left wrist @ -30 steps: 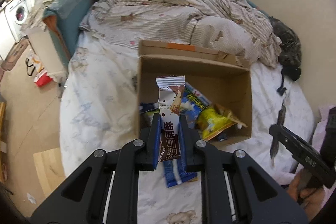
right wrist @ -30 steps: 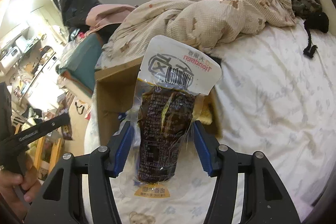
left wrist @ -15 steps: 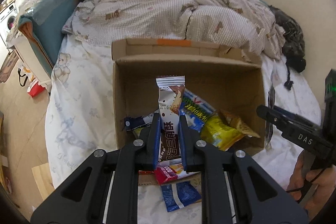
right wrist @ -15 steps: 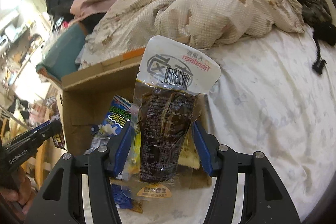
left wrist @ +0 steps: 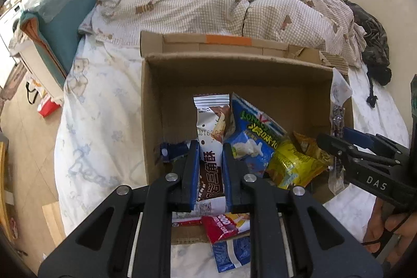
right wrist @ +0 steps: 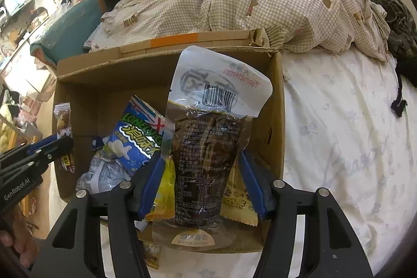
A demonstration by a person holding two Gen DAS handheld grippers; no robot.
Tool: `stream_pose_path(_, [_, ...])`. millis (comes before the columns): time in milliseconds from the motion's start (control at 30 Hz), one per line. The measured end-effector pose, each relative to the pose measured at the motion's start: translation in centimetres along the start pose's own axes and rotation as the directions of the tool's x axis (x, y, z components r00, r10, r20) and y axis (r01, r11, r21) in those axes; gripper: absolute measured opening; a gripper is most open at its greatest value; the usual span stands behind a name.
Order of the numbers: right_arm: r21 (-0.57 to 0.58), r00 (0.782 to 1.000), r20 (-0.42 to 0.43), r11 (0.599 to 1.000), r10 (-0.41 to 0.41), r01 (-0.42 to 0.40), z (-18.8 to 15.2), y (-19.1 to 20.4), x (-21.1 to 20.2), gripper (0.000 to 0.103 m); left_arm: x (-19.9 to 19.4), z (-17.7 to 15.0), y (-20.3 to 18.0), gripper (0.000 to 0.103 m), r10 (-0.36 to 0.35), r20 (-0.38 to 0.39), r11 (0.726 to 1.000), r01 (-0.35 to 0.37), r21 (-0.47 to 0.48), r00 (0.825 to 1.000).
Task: Organize snacks
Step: 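Open both tools to drop the bar and jerky pack into the box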
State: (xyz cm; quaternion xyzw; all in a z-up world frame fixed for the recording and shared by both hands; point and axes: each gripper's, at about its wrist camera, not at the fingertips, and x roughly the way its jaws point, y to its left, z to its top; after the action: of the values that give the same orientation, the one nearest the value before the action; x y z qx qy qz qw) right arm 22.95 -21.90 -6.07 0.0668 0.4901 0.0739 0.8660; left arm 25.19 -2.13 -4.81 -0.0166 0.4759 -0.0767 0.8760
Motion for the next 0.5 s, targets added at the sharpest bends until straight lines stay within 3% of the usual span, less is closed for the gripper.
stream_pose_path(200, [0.025, 0.998, 0.020, 0.998, 0.052, -0.052, 0.2, 0.1, -0.5, 0.065, -0.3, 0.3, 0.2, 0.016, -0.002, 0.020, 1.000, 0.002, -0.016, 1.000])
stream_pose_path(300, [0.031, 0.998, 0.042, 0.998, 0.056, -0.057, 0.3, 0.3, -0.8, 0.069, -0.6, 0.3, 0.1, 0.039, 0.012, 0.030, 1.000, -0.011, -0.016, 0.999])
stream_pose_path(333, [0.031, 0.998, 0.042, 0.998, 0.056, -0.057, 0.3, 0.3, -0.8, 0.073, -0.7, 0.3, 0.2, 0.053, 0.013, 0.038, 1.000, -0.012, -0.021, 0.999])
stream_pose_path(367, [0.038, 0.997, 0.050, 0.997, 0.062, -0.064, 0.4, 0.2, -0.9, 0.085, -0.9, 0.3, 0.3, 0.060, 0.013, 0.048, 1.000, -0.011, -0.028, 0.999])
stream_pose_path(400, [0.044, 0.996, 0.055, 0.997, 0.064, -0.067, 0.4, 0.2, -1.0, 0.092, -1.2, 0.3, 0.4, 0.074, 0.012, 0.059, 0.999, -0.010, -0.037, 0.998])
stream_pose_path(433, [0.048, 0.996, 0.066, 0.997, 0.057, -0.060, 0.4, 0.1, -1.2, 0.092, -1.3, 0.3, 0.6, 0.082, 0.013, 0.070, 0.999, -0.010, -0.046, 0.997])
stream_pose_path(500, [0.040, 0.996, 0.069, 0.998, 0.048, -0.051, 0.5, 0.1, -1.3, 0.092, -1.6, 0.3, 0.8, 0.083, 0.014, 0.087, 0.999, -0.009, -0.052, 0.996])
